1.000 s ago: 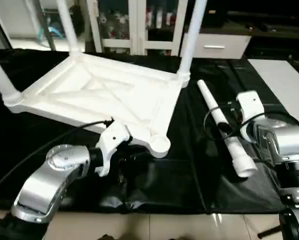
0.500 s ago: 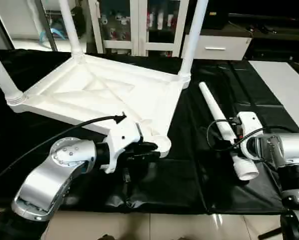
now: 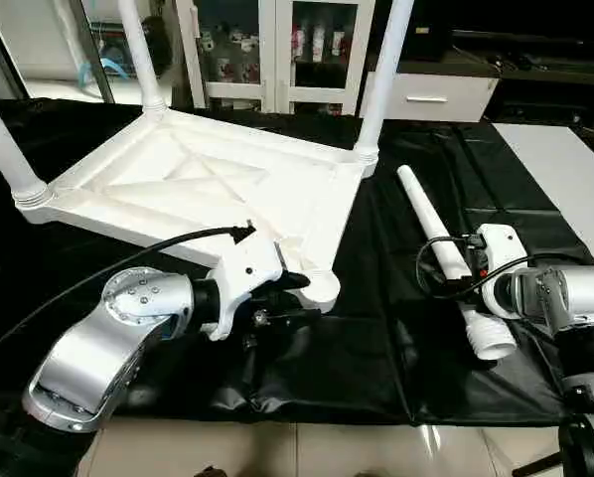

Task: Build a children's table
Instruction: Pick table leg

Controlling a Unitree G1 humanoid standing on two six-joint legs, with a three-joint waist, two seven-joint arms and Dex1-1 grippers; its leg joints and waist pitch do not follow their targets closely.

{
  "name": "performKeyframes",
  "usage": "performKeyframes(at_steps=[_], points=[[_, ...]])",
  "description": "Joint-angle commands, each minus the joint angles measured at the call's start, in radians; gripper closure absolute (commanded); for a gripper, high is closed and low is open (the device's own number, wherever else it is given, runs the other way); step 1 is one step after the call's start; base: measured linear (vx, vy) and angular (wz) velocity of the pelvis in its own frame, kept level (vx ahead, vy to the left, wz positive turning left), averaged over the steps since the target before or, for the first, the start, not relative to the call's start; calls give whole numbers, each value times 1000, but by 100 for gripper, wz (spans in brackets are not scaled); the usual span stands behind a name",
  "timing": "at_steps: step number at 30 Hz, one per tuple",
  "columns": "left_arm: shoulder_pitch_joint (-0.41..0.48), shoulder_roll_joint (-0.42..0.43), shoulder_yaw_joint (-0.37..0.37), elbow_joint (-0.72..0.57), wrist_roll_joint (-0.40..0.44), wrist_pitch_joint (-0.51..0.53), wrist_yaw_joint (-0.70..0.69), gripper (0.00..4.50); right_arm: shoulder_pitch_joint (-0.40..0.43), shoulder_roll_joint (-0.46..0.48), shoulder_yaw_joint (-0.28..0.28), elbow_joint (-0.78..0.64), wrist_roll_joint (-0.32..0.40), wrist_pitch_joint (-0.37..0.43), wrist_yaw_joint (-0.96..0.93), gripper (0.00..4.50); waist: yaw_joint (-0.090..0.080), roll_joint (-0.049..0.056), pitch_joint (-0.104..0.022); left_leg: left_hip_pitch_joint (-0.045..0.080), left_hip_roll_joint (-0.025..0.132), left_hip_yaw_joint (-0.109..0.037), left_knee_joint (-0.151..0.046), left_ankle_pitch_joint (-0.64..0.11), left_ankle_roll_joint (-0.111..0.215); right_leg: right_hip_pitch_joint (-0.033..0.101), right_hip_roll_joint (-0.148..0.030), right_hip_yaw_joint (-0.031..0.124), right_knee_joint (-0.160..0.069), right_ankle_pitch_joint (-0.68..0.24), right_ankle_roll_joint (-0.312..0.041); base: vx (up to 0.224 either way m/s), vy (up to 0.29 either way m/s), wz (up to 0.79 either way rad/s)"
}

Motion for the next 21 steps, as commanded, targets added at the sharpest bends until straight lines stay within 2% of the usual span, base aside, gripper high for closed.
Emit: performKeyframes(at_steps=[1, 2, 3, 5, 9, 13, 14, 15, 16, 17, 18, 19, 20, 21], points=[[-16, 5, -5, 16, 7, -9, 6, 172, -3, -10, -34, -14, 14, 15, -6, 253, 0, 1, -69, 2, 7, 3, -60, -178, -24, 49, -54, 43, -75, -261, -168, 0, 0, 0], [-18, 8, -5, 20, 11, -10, 9, 164, -2, -12, -36, -22, 16, 18, -5, 260, 0, 1, -69, 1, 7, 2, -60, -173, -22, 50, -54, 42, -74, -257, -168, 0, 0, 0], [-21, 13, -6, 27, 21, -14, 15, 154, -1, -16, -41, -36, 20, 21, -6, 263, 1, 5, -69, 2, 7, 2, -60, -174, -23, 49, -54, 42, -74, -258, -168, 0, 0, 0], [-23, 17, -7, 35, 31, -24, 23, 137, -1, -17, -53, -51, 27, 26, -8, 265, 1, 4, -71, 2, 8, 1, -60, -166, -21, 51, -54, 42, -72, -241, -170, 0, 0, 0], [-37, -14, 39, 71, 33, -56, 77, 132, -9, -26, -89, -119, 36, 13, -27, 266, 2, 4, -71, 0, 7, 2, -60, -159, -22, 52, -54, 42, -72, -224, -177, 0, 0, 0], [-61, -64, 93, 108, 17, -62, 135, 132, -9, -8, -116, -205, 66, -69, -9, 266, 4, 0, -71, -1, 7, 2, -59, -155, -14, 54, -56, 42, -72, -229, -169, 0, 0, 0], [-98, -139, 149, 146, -17, -47, 202, 132, -2, 42, -136, -302, 121, -161, 32, 266, 2, -6, -70, -2, 6, 5, -59, -160, -9, 53, -56, 43, -74, -244, -165, 0, 0, 0], [-110, -162, 165, 157, -28, -36, 223, 132, 1, 55, -137, -330, 137, -182, 47, 266, 6, -2, -71, 1, 7, 7, -56, -160, -8, 52, -58, 45, -75, -242, -163, 0, 0, 0], [-119, -182, 178, 166, -38, -27, 240, 132, 4, 65, -137, -353, 150, -198, 59, 266, 5, -5, -74, -2, 8, 5, -57, -149, 2, 55, -58, 44, -72, -222, -167, 0, 0, 0], [-141, -230, 209, 186, -71, 2, 275, 132, 21, 91, -136, -414, 195, -236, 114, 267, 5, -8, -74, -3, 9, 3, -58, -146, 8, 55, -58, 42, -72, -220, -168, 0, 0, 0], [-155, -261, 229, 197, -98, 29, 295, 103, 35, 108, -133, -457, 231, -256, 159, 267, 6, -9, -74, -2, 11, 2, -59, -143, 17, 55, -60, 43, -71, -217, -168, 0, 0, 0], [-173, -302, 256, 208, -137, 68, 320, 96, 51, 127, -134, -503, 274, -268, 207, 267, 11, -10, -75, -2, 10, 6, -55, -140, 28, 55, -60, 44, -69, -202, -175, 0, 0, 0], [-187, -331, 275, 214, -170, 94, 333, 96, 63, 142, -136, -535, 307, -271, 239, 267, 12, -16, -74, -2, 12, 4, -57, -137, 35, 54, -61, 43, -70, -202, -180, 0, 0, 0], [-201, -351, 288, 220, -196, 116, 336, 96, 74, 148, -132, -558, 330, -267, 258, 267, 17, -11, -76, -4, 12, 2, -57, -118, 44, 55, -62, 42, -68, -194, -183, 0, 0, 0]])
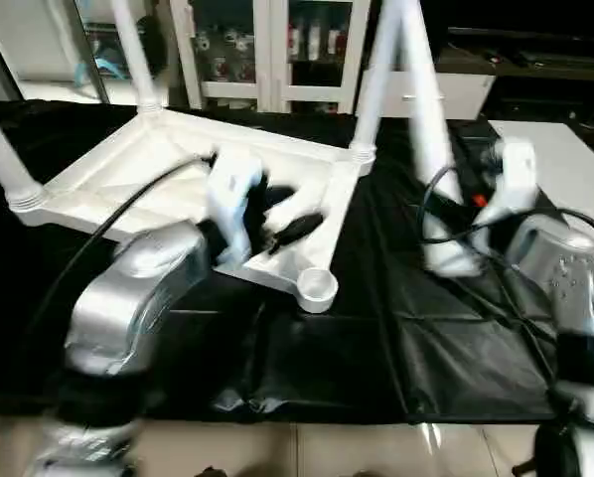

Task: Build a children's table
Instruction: Pick table leg

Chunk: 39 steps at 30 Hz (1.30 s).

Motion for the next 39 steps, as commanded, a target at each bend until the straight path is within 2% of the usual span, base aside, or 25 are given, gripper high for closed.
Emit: performKeyframes(at_steps=[1, 2, 3, 4, 5, 7, 8, 12, 15, 18, 19, 20, 21, 22, 26, 27, 28, 29, 30, 32, 33, 34, 39], points=[[-16, -15, 36, 17, -47, 48, 23, 91, 16, -7, -7, -41, 46, -6, 39, 267, 11, -12, -76, 0, 12, 2, -58, -106, 46, 55, -60, 42, -68, -187, -186, 0, 0, 0], [-54, -54, 66, 34, -82, 64, 46, 91, 25, 9, -1, -62, 88, 14, 67, 267, 13, -13, -75, 1, 12, 2, -58, -107, 45, 53, -60, 42, -69, -192, -187, 0, 0, 0], [-65, -64, 75, 40, -89, 65, 53, 62, 26, 16, -1, -66, 99, 20, 72, 267, 18, -11, -75, 1, 11, 3, -57, -110, 41, 54, -60, 42, -71, -203, -185, 0, 0, 0], [-80, -71, 81, 48, -92, 64, 56, 62, 31, 19, 13, -74, 102, 16, 84, 267, 22, -16, -74, 2, 12, 3, -58, -119, 43, 52, -61, 42, -75, -220, -179, 0, 0, 0], [-80, -71, 81, 48, -92, 64, 56, 56, 31, 19, 13, -74, 102, 16, 84, 268, 26, -13, -74, 2, 12, 2, -59, -119, 39, 52, -63, 41, -75, -227, -176, 0, 0, 0], [-110, -82, 91, 62, -99, 66, 66, 47, 46, 19, 47, -93, 106, 0, 110, 268, 31, -16, -73, 3, 13, 1, -61, -120, 28, 52, -64, 42, -75, -233, -161, 0, 0, 0], [-126, -93, 103, 76, -102, 56, 80, 19, 52, 21, 57, -100, 116, 2, 124, 268, 33, -21, -72, 1, 12, 1, -61, -116, 29, 54, -64, 42, -75, -236, -153, 0, 0, 0], [-151, -117, 133, 95, -136, 57, 106, 2, 71, 15, 86, -128, 139, 6, 156, 268, 37, -21, -73, -3, 13, -1, -61, -99, 28, 56, -66, 42, -74, -218, -143, 0, 0, 0], [-160, -147, 161, 88, -185, 85, 120, 0, 92, -5, 135, -146, 113, -15, 167, 268, 38, -21, -74, -3, 12, 0, -59, -91, 24, 57, -66, 42, -73, -204, -150, 0, 0, 0], [-159, -148, 160, 86, -185, 89, 125, 0, 99, -9, 152, -151, 99, -27, 168, 268, 38, -21, -72, -3, 12, 0, -60, -108, 23, 55, -67, 42, -77, -237, -143, 0, 0, 0], [-157, -146, 155, 90, -178, 93, 131, 0, 105, -14, 173, -157, 80, -44, 167, 268, 37, -21, -72, -3, 12, -1, -60, -109, 23, 55, -67, 41, -78, -242, -140, 0, 0, 0], [-156, -151, 154, 108, -162, 87, 155, 0, 116, -26, 231, -169, 17, -96, 155, 268, 37, -20, -71, -3, 13, -1, -61, -113, 20, 55, -67, 41, -79, -252, -133, 0, 0, 0], [-156, -151, 154, 108, -162, 87, 155, 0, 116, -26, 231, -169, 17, -96, 155, 268, 36, -22, -71, -4, 13, -1, -61, -114, 13, 55, -66, 41, -81, -259, -122, 0, 0, 0], [-159, -153, 156, 121, -154, 79, 167, 0, 117, -18, 253, -170, -15, -124, 134, 268, 36, -17, -72, -4, 13, -3, -61, -110, 12, 54, -66, 42, -79, -253, -120, 0, 0, 0], [-172, -165, 181, 159, -138, 61, 240, 0, 97, -1, 322, -142, -143, -244, 32, 268, 31, -19, -72, -4, 10, -2, -62, -115, 2, 54, -64, 42, -80, -250, -116, 0, 0, 0], [-176, -169, 189, 169, -137, 59, 254, 0, 93, -1, 345, -134, -179, -275, 12, 268, 29, -16, -72, -4, 11, -3, -61, -115, -2, 54, -64, 42, -79, -236, -120, 0, 0, 0], [-176, -169, 189, 170, -137, 58, 254, 0, 93, -1, 345, -134, -180, -276, 11, 268, 29, -16, -74, -4, 11, -4, -61, -110, -3, 55, -63, 42, -75, -217, -125, 0, 0, 0], [-181, -177, 203, 187, -136, 47, 278, 19, 88, -9, 397, -117, -266, -351, -35, 268, 28, -16, -73, -5, 11, -4, -61, -110, -2, 55, -64, 42, -75, -211, -127, 0, 0, 0], [-185, -182, 213, 198, -135, 41, 294, 30, 84, 6, 400, -109, -286, -366, -69, 268, 24, -17, -72, -5, 9, -2, -61, -112, -4, 54, -63, 42, -76, -209, -130, 0, 0, 0], [-192, -196, 234, 219, -130, 25, 331, 38, 75, 27, 413, -101, -320, -391, -114, 268, 21, -8, -73, -3, 8, -2, -59, -119, -3, 53, -61, 43, -76, -201, -134, 0, 0, 0], [-193, -196, 235, 220, -130, 23, 333, 41, 75, 27, 414, -101, -323, -393, -116, 268, 21, -10, -74, -1, 9, -2, -60, -126, 1, 54, -61, 42, -77, -197, -137, 0, 0, 0], [-198, -206, 250, 234, -130, 11, 360, 57, 72, 33, 436, -96, -365, -424, -145, 268, 23, -6, -77, -3, 12, -5, -60, -116, 5, 57, -62, 42, -70, -168, -142, 0, 0, 0], [-208, -218, 268, 248, -144, -5, 389, 95, 65, 64, 474, -78, -435, -468, -226, 268, 19, -6, -76, -5, 9, -4, -58, -105, 6, 58, -61, 43, -65, -110, -160, 0, 0, 0]])
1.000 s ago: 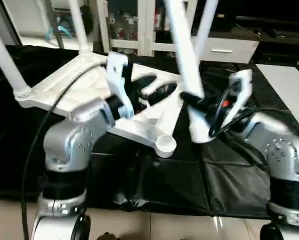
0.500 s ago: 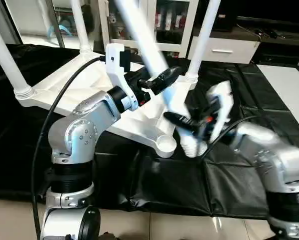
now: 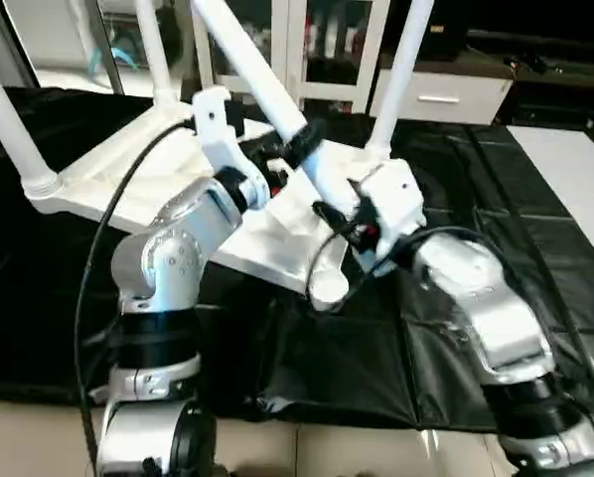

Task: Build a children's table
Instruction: Pick table leg

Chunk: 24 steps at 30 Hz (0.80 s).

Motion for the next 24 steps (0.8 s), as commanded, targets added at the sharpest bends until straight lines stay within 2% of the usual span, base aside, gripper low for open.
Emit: performKeyframes(at_steps=[1, 6, 7, 11, 13, 14, 16, 17, 18, 19, 24], points=[[-7, 3, 19, 20, 4, -7, 28, 108, -16, 5, 15, -5, -28, -50, -21, 268, -3, 7, -79, 5, 10, -1, -60, -115, 7, 61, -59, 46, -62, -113, -161, 0, 0, 0], [-7, -1, 28, 15, -24, 5, 22, 145, -11, 14, 43, 15, -62, -90, -30, 268, -3, 7, -77, 7, 11, -1, -61, -141, 6, 60, -60, 46, -64, -131, -158, 0, 0, 0], [-7, -1, 28, 15, -24, 5, 22, 155, -11, 14, 43, 15, -62, -90, -30, 268, -4, 3, -77, 7, 11, -1, -61, -139, 6, 60, -59, 46, -64, -131, -158, 0, 0, 0], [-2, -11, 42, -6, -77, 27, 16, 189, -15, 19, 46, 31, -76, -114, -37, 268, -2, 1, -77, 7, 11, -1, -61, -133, 8, 60, -59, 47, -61, -124, -158, 0, 0, 0], [-1, -13, 44, -10, -85, 32, 16, 204, -16, 21, 46, 35, -79, -120, -38, 268, -2, 3, -77, 7, 12, 0, -60, -129, 10, 60, -59, 47, -59, -114, -163, 0, 0, 0], [-2, -17, 55, -14, -98, 36, 22, 213, -21, 22, 44, 43, -80, -126, -38, 268, -2, -1, -77, 6, 11, 0, -60, -128, 12, 60, -59, 46, -60, -113, -162, 0, 0, 0], [-3, -18, 71, -16, -111, 37, 33, 232, -28, 24, 40, 56, -82, -136, -41, 268, -2, -1, -76, 5, 10, 1, -60, -132, 15, 60, -59, 46, -61, -126, -159, 0, 0, 0], [-3, -16, 75, -17, -116, 39, 34, 237, -31, 25, 39, 61, -83, -140, -42, 268, -3, 0, -77, 5, 10, 1, -59, -132, 15, 61, -59, 46, -60, -129, -159, 0, 0, 0], [-2, -16, 80, -20, -120, 40, 39, 237, -32, 27, 39, 65, -84, -143, -43, 268, -2, -5, -76, 5, 10, 1, -60, -133, 16, 61, -60, 46, -61, -138, -158, 0, 0, 0], [-1, -15, 83, -22, -124, 41, 45, 249, -34, 28, 38, 67, -85, -146, -44, 268, -1, -2, -75, 6, 11, 1, -60, -137, 15, 59, -60, 46, -62, -147, -153, 0, 0, 0], [2, -12, 98, -31, -144, 44, 65, 263, -42, 35, 38, 82, -88, -161, -43, 268, -2, -4, -77, 4, 11, 0, -59, -116, 19, 60, -59, 47, -57, -119, -153, 0, 0, 0]])
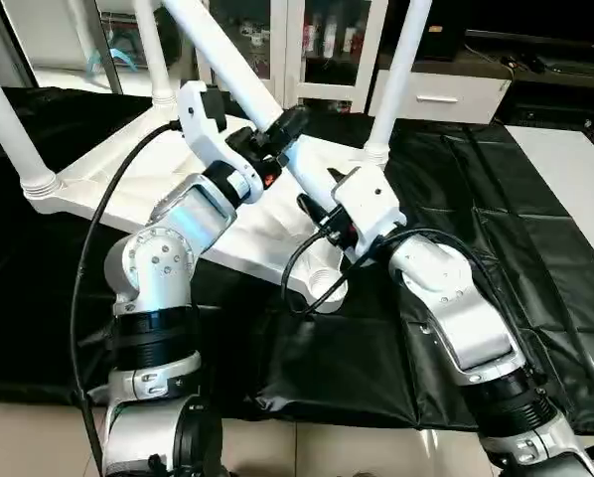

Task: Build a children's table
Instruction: Pick table leg

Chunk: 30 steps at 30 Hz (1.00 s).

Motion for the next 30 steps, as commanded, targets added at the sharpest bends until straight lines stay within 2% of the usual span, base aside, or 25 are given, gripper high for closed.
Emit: performKeyframes(at_steps=[1, 4, 5, 7, 9, 10, 12, 13, 14, 15, 16, 17, 18, 20, 21, 22, 23, 24, 25, 26, 28, 30], points=[[1, 8, 12, -14, 1, 6, 25, 264, -24, -3, -17, 3, -11, -23, -8, 268, -2, -3, -77, 5, 10, 1, -60, -114, 21, 60, -60, 46, -59, -118, -152, 0, 0, 0], [-4, 14, 17, -5, 2, -2, 34, 265, -28, -2, -18, 15, -9, -46, -5, 268, -1, -1, -77, 6, 10, 1, -60, -120, 19, 59, -59, 46, -59, -126, -151, 0, 0, 0], [-5, 16, 17, -3, 0, -3, 36, 266, -29, -1, -20, 19, -6, -54, -2, 233, -1, -2, -77, 5, 10, 1, -60, -121, 18, 59, -59, 46, -60, -127, -150, 0, 0, 0], [-6, 19, 17, 2, 2, -10, 41, 266, -29, 2, -25, 23, 3, -66, 2, 198, -2, 0, -77, 5, 10, 1, -60, -128, 16, 59, -59, 46, -61, -132, -148, 0, 0, 0], [-9, 30, 18, 7, 2, -17, 47, 266, -25, 12, -50, 11, 68, -70, 50, 189, -2, 2, -76, 6, 10, 0, -61, -138, 17, 59, -58, 46, -61, -138, -143, 0, 0, 0], [-11, 37, 15, 10, 7, -20, 45, 267, -22, 13, -58, -2, 104, -65, 84, 166, -2, 3, -77, 6, 11, -1, -61, -143, 21, 60, -59, 46, -60, -137, -142, 0, 0, 0], [-12, 42, 13, 12, 9, -22, 44, 268, -21, 13, -63, -9, 126, -63, 106, 156, -1, 3, -77, 6, 11, -1, -61, -137, 27, 60, -58, 46, -60, -123, -143, 0, 0, 0], [-13, 63, 6, 21, 19, -24, 33, 268, -9, 3, -84, -61, 239, 0, 202, 151, -1, 5, -78, 6, 11, -2, -60, -127, 25, 60, -58, 45, -58, -112, -151, 0, 0, 0], [-14, 72, 3, 24, 23, -24, 27, 268, -3, -2, -95, -84, 287, 33, 236, 139, -1, 5, -78, 8, 9, 0, -60, -136, 35, 63, -55, 45, -59, -106, -153, 0, 0, 0], [-17, 90, -1, 32, 25, -19, 11, 268, 5, -16, -129, -131, 392, 113, 299, 125, 0, 5, -78, 7, 11, -2, -61, -131, 47, 64, -55, 45, -57, -89, -155, 0, 0, 0], [-19, 103, -5, 35, 21, -9, -5, 268, 3, -28, -156, -151, 450, 158, 324, 116, 3, 6, -80, 8, 14, -5, -61, -121, 58, 66, -56, 45, -54, -72, -157, 0, 0, 0], [-19, 107, -7, 35, 21, -7, -9, 268, 1, -31, -163, -151, 459, 165, 327, 116, 3, 5, -79, 7, 14, -5, -61, -115, 59, 65, -57, 45, -54, -70, -160, 0, 0, 0], [-20, 126, -20, 35, 19, 4, -28, 268, -8, -45, -195, -152, 502, 200, 343, 105, 5, 6, -80, 9, 15, -4, -60, -113, 54, 61, -59, 44, -56, -81, -168, 0, 0, 0], [-21, 144, -29, 31, 4, 34, -54, 268, -30, -64, -224, -126, 508, 222, 345, 94, 6, 6, -78, 9, 14, -2, -61, -119, 38, 59, -60, 44, -58, -111, -181, 0, 0, 0], [-24, 181, -55, 26, -12, 73, -103, 268, -84, -112, -268, -41, 484, 290, 337, 75, 7, 7, -78, 8, 12, -3, -61, -121, 18, 60, -61, 43, -56, -139, -184, 0, 0, 0], [-26, 198, -67, 24, -23, 93, -129, 268, -106, -132, -281, -2, 472, 312, 338, 69, 6, 6, -78, 9, 11, -2, -61, -129, 12, 58, -59, 43, -59, -155, -183, 0, 0, 0], [-27, 206, -73, 23, -25, 99, -140, 268, -118, -140, -290, 18, 475, 331, 337, 64, 7, 7, -77, 11, 10, -1, -60, -139, 4, 56, -60, 43, -60, -175, -182, 0, 0, 0], [-30, 230, -91, 23, -33, 119, -175, 268, -153, -160, -319, 71, 502, 396, 345, 56, 7, 5, -75, 13, 9, 1, -60, -153, -4, 54, -59, 44, -63, -200, -179, 0, 0, 0], [-32, 241, -99, 24, -36, 127, -189, 268, -166, -171, -330, 85, 530, 432, 350, 46, 8, 5, -75, 12, 7, 1, -60, -157, -5, 57, -60, 44, -65, -213, -175, 0, 0, 0], [-35, 261, -116, 24, -43, 139, -224, 268, -179, -193, -337, 102, 576, 476, 388, 37, 9, 1, -76, 11, 8, 1, -60, -152, -4, 59, -61, 44, -65, -210, -172, 0, 0, 0], [-41, 286, -136, 26, -54, 153, -274, 268, -189, -222, -342, 114, 647, 540, 433, 23, 12, 3, -79, 7, 8, 0, -58, -119, 10, 63, -61, 43, -59, -159, -177, 0, 0, 0], [-48, 298, -148, 27, -61, 160, -310, 268, -191, -236, -337, 126, 676, 570, 470, 5, 12, -2, -83, 4, 10, 1, -56, -87, 21, 65, -63, 43, -53, -116, -194, 0, 0, 0]])
